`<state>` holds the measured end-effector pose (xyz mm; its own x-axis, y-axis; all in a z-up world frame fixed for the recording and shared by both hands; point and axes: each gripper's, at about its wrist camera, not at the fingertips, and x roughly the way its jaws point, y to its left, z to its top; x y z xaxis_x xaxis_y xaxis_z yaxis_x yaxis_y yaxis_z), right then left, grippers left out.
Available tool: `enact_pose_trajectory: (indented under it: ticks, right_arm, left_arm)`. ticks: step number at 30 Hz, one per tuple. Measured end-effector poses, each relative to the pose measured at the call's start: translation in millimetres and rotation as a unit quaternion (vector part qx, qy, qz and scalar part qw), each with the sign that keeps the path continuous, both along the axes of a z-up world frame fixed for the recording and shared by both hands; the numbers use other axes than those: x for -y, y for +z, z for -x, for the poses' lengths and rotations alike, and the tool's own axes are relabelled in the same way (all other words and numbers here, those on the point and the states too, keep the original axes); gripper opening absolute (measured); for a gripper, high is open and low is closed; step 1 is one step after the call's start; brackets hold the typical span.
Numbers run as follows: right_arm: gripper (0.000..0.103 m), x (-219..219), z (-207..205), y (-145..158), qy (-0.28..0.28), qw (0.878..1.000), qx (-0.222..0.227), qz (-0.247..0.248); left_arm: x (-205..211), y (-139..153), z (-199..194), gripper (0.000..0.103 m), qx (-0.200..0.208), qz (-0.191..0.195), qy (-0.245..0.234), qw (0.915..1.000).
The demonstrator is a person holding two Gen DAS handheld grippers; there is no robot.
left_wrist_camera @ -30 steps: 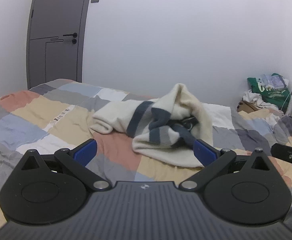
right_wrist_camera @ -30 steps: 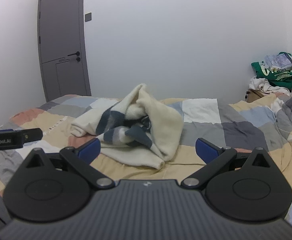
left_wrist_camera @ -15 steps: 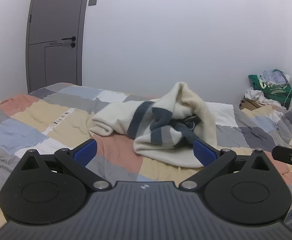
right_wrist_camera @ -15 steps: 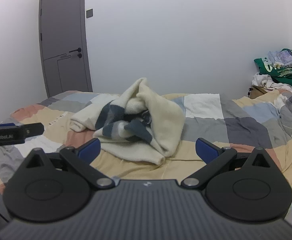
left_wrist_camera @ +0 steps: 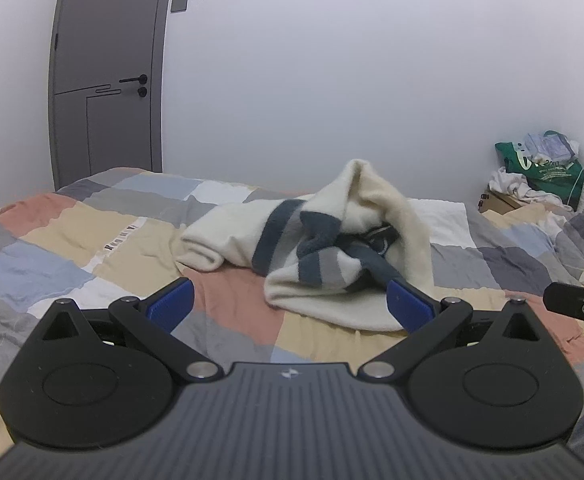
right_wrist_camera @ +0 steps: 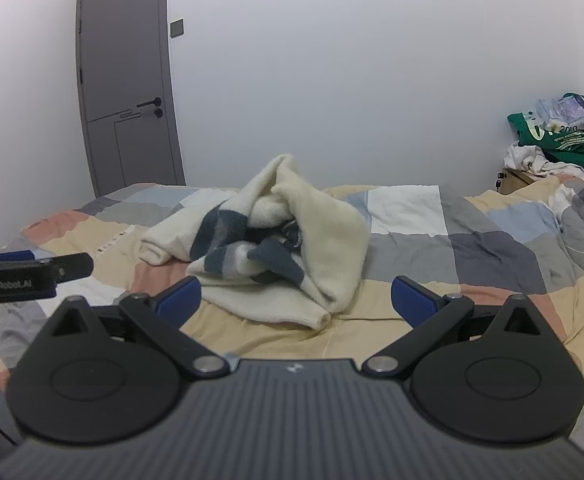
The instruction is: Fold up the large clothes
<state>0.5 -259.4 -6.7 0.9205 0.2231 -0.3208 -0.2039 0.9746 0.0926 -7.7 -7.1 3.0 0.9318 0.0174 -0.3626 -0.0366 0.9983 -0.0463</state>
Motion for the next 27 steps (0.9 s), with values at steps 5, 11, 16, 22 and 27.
enact_pose_trajectory:
  ticks: [5, 11, 16, 22, 27]
  right_arm:
    - [0.103, 1.1, -0.6, -3.0, 0.001, 1.0, -0.002, 0.0]
    - [0.103, 0.1, -1.2, -3.6, 0.003, 1.0, -0.004, -0.001]
    - [0.103, -2.4, -0.7, -3.9, 0.003, 1.0, -0.005, 0.0]
    - [0.103, -4.9, 0.5, -4.7, 0.002, 1.0, -0.007, 0.005]
    - [0.103, -4.6, -0.6, -6.5, -0.002, 1.0, -0.013, -0.001]
  left_arm:
    - [-1.0, 0.1, -0.7, 0.103, -0.002, 0.005, 0.001, 1.0]
    - [-1.6, -1.1, -2.0, 0.103, -0.004, 0.008, -0.002, 1.0]
    - [-1.6, -1.1, -2.6, 0.103, -0.004, 0.01, -0.001, 0.9999]
    - [-4.2, -0.5, -1.2, 0.103, -0.004, 0.017, -0.004, 0.9998]
    - [-3.7, -0.2, -0.5, 0.103, -0.005, 0.02, -0.004, 0.9998]
